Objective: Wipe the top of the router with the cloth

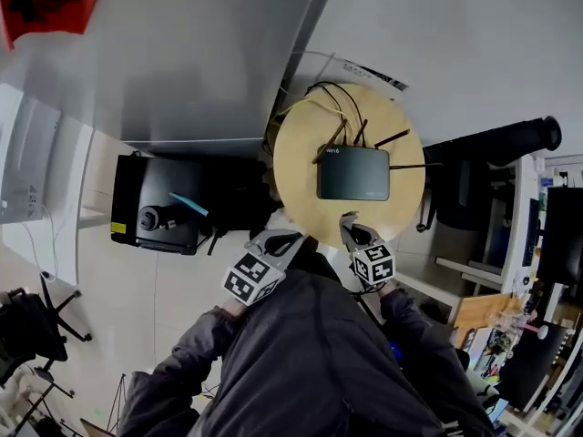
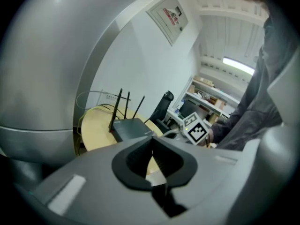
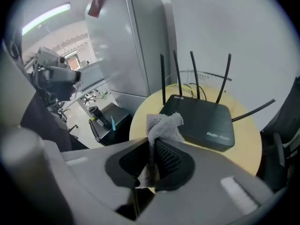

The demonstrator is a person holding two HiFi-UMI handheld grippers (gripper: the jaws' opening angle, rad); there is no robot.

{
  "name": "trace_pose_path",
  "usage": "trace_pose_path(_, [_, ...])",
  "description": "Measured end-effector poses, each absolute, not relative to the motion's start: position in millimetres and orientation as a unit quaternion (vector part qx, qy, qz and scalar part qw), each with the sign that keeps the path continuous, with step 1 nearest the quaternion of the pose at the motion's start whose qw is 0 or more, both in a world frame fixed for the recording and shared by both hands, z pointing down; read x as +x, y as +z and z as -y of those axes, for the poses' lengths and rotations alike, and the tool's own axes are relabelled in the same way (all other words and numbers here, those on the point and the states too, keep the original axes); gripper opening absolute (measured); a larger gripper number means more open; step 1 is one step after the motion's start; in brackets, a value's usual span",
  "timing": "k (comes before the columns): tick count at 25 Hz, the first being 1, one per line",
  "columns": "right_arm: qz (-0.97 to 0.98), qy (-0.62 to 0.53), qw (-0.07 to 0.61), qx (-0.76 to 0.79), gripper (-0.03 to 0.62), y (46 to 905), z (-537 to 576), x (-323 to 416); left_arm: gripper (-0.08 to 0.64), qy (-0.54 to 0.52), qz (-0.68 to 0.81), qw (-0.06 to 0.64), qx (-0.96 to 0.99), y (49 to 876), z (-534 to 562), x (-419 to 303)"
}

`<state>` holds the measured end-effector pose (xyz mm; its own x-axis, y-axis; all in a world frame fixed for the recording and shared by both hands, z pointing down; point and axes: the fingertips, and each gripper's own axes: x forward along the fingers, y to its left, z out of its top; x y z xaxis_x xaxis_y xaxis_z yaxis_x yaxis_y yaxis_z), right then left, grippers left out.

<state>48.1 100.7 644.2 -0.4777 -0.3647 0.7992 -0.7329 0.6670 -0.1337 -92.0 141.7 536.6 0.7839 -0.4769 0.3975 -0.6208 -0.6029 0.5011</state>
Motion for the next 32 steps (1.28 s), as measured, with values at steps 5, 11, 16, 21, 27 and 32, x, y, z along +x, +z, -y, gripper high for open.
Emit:
trace_pose_path(5, [0.862, 0.207, 0.324, 0.33, 0.029, 568, -114, 57, 0.0, 0.122, 0.288, 0.314, 0.896, 537, -143, -65])
trace_pose_path(11, [0.884, 0.158, 0.269, 0.348, 0.028, 504, -119, 77, 0.0, 0.152, 0.27, 0.27, 0.912, 524, -132, -29])
trace_pose_path(16, [0.894, 0.134, 0.249, 0.348, 0.028, 489, -137, 95, 0.0, 0.159, 0.284, 0.254, 0.911, 515, -134, -10])
trace_pose_path(21, [0.901, 0.109, 0.241, 0.343, 0.028, 488, -155, 109, 0.0, 0.159, 0.294, 0.252, 0.908, 518, -148, 16])
trace_pose_path(27, [0.903, 0.107, 0.23, 0.346, 0.028, 488, -169, 121, 0.0, 0.152, 0.302, 0.257, 0.905, 518, -168, 36])
trace_pose_path(32, [0.907, 0.091, 0.223, 0.346, 0.028, 478, -169, 129, 0.0, 0.157, 0.304, 0.255, 0.904, 517, -176, 45])
